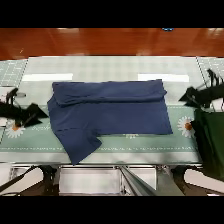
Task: Fold the shirts.
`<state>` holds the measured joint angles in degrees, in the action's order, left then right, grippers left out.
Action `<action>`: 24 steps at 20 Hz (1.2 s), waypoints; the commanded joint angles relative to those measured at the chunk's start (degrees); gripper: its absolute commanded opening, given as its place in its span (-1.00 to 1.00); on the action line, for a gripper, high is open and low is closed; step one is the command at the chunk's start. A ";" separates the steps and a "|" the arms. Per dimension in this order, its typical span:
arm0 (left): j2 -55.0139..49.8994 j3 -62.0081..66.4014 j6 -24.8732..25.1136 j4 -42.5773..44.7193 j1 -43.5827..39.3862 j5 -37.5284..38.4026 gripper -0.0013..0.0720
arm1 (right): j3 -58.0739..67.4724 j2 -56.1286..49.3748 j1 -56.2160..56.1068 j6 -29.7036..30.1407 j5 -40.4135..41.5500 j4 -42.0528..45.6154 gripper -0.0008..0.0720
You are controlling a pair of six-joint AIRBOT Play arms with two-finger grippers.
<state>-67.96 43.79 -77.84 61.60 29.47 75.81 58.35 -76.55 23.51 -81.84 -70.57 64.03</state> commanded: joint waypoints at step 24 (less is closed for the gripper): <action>5.01 -24.37 5.18 -10.69 -7.30 -12.83 -0.91 | -25.62 6.43 4.83 7.58 0.28 -8.59 0.15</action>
<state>-62.85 19.40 -72.90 50.26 22.39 64.18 32.73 -66.70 29.63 -74.39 -68.90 53.74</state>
